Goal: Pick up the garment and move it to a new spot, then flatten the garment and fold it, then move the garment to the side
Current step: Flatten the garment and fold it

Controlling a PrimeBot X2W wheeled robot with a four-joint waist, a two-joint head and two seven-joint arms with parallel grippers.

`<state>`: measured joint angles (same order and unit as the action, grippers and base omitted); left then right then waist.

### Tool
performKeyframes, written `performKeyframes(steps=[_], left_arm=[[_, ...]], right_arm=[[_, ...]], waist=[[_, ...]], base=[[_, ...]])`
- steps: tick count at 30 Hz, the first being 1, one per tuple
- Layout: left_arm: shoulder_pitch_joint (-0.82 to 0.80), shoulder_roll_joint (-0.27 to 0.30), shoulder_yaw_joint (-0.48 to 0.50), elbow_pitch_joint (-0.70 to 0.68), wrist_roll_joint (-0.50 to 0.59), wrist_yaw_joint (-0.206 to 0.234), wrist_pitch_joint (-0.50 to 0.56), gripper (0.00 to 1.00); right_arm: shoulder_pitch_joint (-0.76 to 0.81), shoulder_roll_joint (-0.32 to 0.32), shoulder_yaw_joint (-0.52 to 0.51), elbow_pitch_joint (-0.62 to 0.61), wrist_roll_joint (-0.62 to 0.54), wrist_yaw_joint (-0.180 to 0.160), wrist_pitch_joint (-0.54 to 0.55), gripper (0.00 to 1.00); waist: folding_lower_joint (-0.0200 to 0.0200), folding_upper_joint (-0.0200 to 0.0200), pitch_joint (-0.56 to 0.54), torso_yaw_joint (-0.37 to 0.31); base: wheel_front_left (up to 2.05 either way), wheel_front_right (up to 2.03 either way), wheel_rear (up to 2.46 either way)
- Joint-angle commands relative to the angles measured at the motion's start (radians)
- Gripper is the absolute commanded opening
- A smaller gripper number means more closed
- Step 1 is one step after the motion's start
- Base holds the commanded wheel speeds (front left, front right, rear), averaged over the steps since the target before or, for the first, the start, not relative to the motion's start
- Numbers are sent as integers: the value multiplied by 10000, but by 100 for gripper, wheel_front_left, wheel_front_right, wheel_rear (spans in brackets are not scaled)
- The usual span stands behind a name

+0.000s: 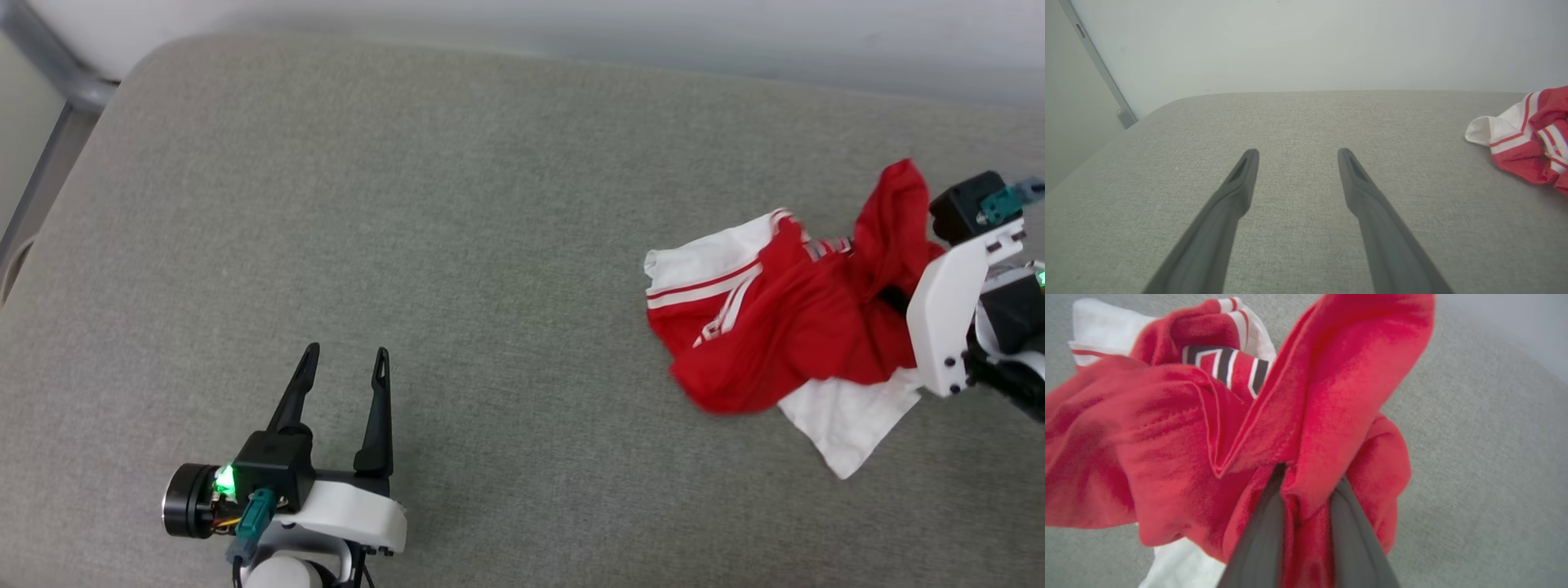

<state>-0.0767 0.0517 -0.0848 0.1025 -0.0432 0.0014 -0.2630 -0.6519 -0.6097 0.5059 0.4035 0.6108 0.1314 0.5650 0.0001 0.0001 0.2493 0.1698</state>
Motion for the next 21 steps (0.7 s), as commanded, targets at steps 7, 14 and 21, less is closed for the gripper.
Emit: performKeyframes(steps=[7, 14, 21], left_arm=[[-297, -22, -57, -6, -198, 179, -26, 100], [-150, -18, 50, 36, -129, 238, -26, 100], [253, 1, 262, -33, 61, 186, -26, 100]], right_arm=[[-1129, 712, 871, 2569, -187, -11, 33, 0], [-1241, 677, 1237, 2887, 401, -10, -1450, 100], [-567, -91, 1196, 1478, 875, -13, -3397, 100]], waist=[[-1, -1, 533, 361], [-1, -1, 94, 42], [-1, -1, -620, -431]], base=[[0, 0, 0], [0, 0, 0], [0, 0, 0]])
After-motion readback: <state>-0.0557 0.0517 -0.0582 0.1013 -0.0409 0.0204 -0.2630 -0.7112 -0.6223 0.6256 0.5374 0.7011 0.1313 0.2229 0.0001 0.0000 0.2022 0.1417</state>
